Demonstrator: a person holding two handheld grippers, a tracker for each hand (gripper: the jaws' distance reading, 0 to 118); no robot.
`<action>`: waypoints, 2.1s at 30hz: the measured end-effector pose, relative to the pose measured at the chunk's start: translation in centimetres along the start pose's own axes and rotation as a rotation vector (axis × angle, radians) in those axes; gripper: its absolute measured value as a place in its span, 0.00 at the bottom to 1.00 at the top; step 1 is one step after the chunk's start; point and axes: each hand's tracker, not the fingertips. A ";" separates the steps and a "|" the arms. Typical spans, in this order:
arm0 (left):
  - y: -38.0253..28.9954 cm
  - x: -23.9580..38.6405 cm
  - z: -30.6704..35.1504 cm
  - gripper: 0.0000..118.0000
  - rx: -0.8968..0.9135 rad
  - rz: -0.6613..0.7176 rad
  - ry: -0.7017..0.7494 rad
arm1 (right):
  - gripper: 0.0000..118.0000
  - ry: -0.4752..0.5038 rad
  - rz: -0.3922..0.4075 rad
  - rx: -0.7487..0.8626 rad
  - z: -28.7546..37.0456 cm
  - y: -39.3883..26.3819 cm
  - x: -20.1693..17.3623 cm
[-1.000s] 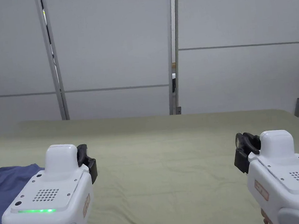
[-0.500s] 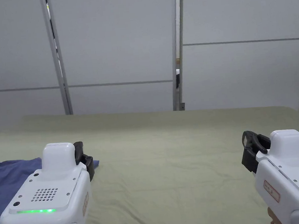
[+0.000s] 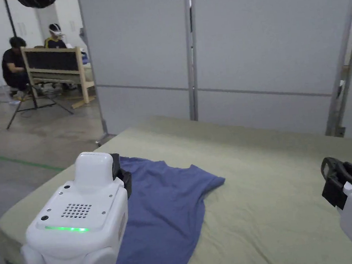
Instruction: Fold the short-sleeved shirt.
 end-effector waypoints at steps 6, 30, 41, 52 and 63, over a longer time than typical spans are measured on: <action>-1.8 -6.8 1.9 0.00 -0.081 0.045 0.154 | 0.03 0.111 -0.012 -0.001 -2.5 -0.1 -4.8; -13.5 7.1 -26.2 0.00 -0.642 0.021 -0.189 | 0.03 0.095 0.026 -0.165 -9.6 -4.3 0.4; -24.4 11.9 -38.0 1.00 -1.058 0.000 -0.284 | 0.03 0.004 0.005 -0.274 -13.0 -7.3 2.7; -27.0 12.9 -39.4 1.00 -1.091 -0.090 -0.318 | 0.03 -0.007 -0.033 -0.333 -13.5 -9.0 1.5; -23.3 10.3 -35.1 0.04 -0.975 -0.131 -0.195 | 0.03 0.007 -0.059 -0.330 -12.2 -8.9 2.3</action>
